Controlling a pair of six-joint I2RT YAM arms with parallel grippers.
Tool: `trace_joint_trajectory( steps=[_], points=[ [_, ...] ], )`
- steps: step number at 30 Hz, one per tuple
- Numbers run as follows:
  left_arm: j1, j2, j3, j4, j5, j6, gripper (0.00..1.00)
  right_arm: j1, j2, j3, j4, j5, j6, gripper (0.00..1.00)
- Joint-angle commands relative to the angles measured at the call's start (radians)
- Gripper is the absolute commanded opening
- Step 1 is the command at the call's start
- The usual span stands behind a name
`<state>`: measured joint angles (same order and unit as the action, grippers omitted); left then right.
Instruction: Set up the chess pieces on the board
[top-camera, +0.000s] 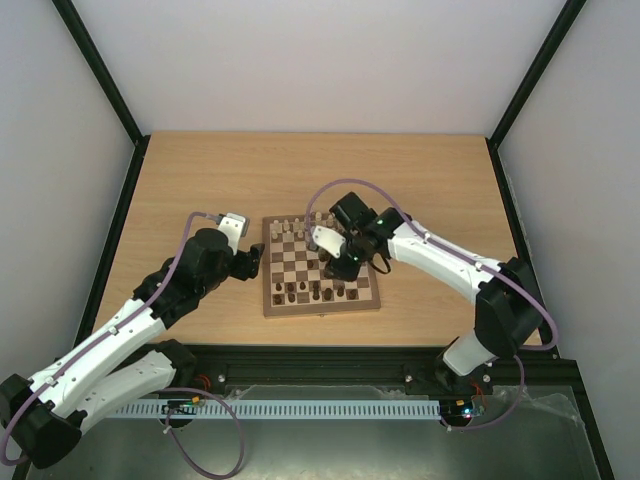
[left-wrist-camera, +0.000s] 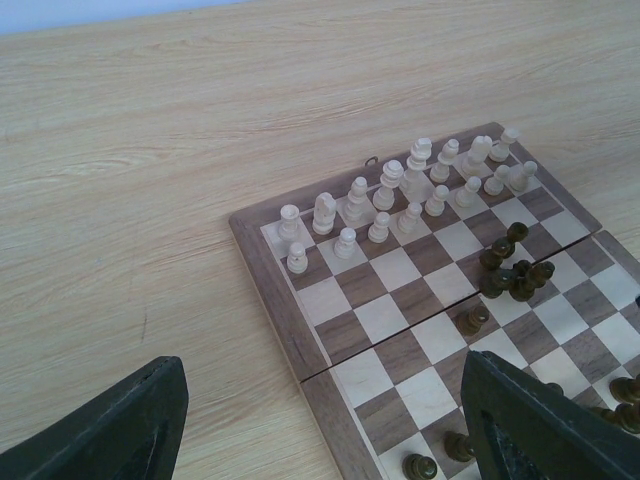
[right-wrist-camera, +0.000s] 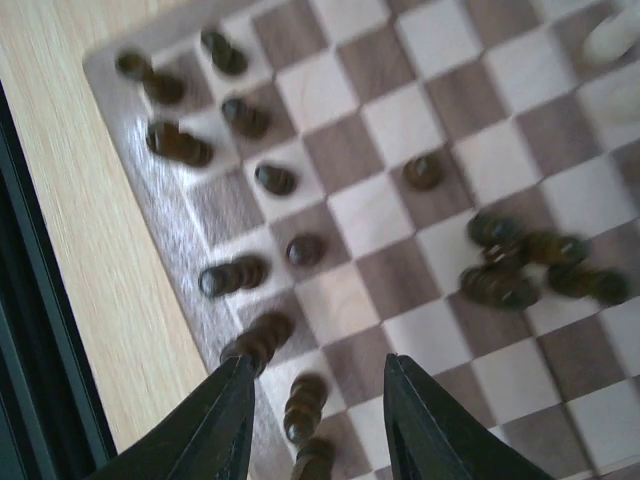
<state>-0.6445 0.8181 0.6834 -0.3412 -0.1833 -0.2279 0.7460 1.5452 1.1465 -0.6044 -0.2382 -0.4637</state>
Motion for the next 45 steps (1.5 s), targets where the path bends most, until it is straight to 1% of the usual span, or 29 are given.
trace_joint_trajectory(
  steps=[1,5,10,15,22,30,32,35,38,40,45],
  points=[
    [0.006,-0.006,-0.01,0.02,-0.002,0.009,0.78,0.004,0.049,0.108,-0.049,-0.011,0.031,0.35],
    [0.006,-0.018,-0.008,0.016,-0.013,0.007,0.78,0.004,0.156,0.201,-0.041,0.022,0.065,0.3],
    [0.006,-0.028,-0.01,0.014,-0.02,0.004,0.78,0.003,0.277,0.295,-0.031,0.055,0.089,0.3],
    [0.006,-0.028,-0.01,0.015,-0.017,0.006,0.78,0.006,0.354,0.356,-0.045,0.04,0.088,0.29],
    [0.006,-0.03,-0.009,0.018,-0.015,0.008,0.78,0.009,0.413,0.383,-0.083,-0.013,0.067,0.3],
    [0.006,-0.028,-0.011,0.019,-0.01,0.007,0.78,0.023,0.479,0.389,-0.103,0.053,0.077,0.29],
    [0.006,-0.028,-0.011,0.019,-0.01,0.008,0.78,0.027,0.484,0.384,-0.101,0.065,0.077,0.25],
    [0.006,-0.027,-0.011,0.019,-0.012,0.009,0.78,0.031,0.475,0.377,-0.092,0.063,0.082,0.16],
    [0.006,-0.026,-0.011,0.019,-0.012,0.009,0.78,0.032,0.458,0.377,-0.09,0.061,0.088,0.08],
    [0.006,-0.023,-0.011,0.02,-0.01,0.009,0.78,0.032,0.437,0.374,-0.093,0.06,0.088,0.06],
    [0.006,-0.02,-0.011,0.021,-0.004,0.01,0.78,0.03,0.355,0.336,-0.096,0.077,0.086,0.04]
  ],
)
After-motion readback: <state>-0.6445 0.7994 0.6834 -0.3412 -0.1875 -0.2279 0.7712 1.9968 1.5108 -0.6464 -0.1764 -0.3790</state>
